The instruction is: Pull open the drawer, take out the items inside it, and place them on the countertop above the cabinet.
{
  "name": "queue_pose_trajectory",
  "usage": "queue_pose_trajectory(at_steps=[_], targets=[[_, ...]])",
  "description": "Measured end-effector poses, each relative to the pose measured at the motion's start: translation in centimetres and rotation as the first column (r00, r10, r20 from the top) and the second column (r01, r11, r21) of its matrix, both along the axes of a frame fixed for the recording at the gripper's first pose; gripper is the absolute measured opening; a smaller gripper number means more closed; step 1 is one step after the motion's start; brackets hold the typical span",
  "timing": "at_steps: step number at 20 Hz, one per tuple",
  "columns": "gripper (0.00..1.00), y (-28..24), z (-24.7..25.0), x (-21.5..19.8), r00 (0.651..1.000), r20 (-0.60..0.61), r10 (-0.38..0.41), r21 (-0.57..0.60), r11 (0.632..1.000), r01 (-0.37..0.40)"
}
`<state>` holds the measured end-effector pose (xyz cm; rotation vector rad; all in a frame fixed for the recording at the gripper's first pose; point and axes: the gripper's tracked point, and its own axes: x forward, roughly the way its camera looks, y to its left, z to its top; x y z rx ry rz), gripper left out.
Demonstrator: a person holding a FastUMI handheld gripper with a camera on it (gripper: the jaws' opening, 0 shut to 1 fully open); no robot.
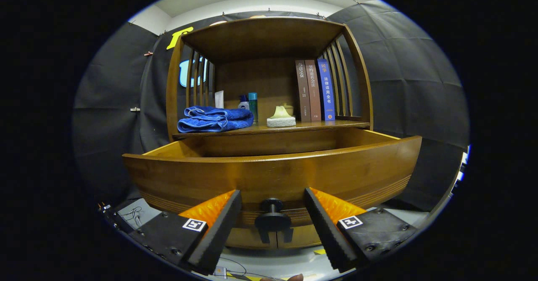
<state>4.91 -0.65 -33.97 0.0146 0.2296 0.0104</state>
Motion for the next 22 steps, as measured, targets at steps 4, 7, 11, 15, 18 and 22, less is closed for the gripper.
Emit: queue_pose_trajectory(at_steps=[4, 7, 11, 15, 18, 22], targets=[[0.99, 0.0, 0.1, 2.2, 1.000, 0.007, 0.001, -0.011, 1.000, -0.001], [0.98, 0.1, -0.2, 4.1, 1.000, -0.007, 0.000, -0.014, 1.000, 0.000], [0.99, 0.1, -0.5, 6.7, 1.000, -0.011, 0.002, -0.036, 0.999, -0.003], [0.99, 0.1, -0.9, 9.0, 1.000, -0.006, 0.005, -0.052, 0.999, -0.005], [0.99, 0.2, -1.2, 10.8, 1.000, -0.002, 0.007, -0.064, 0.998, -0.007], [0.99, 0.2, -1.5, 12.6, 1.000, -0.010, 0.007, -0.080, 0.997, -0.008]])
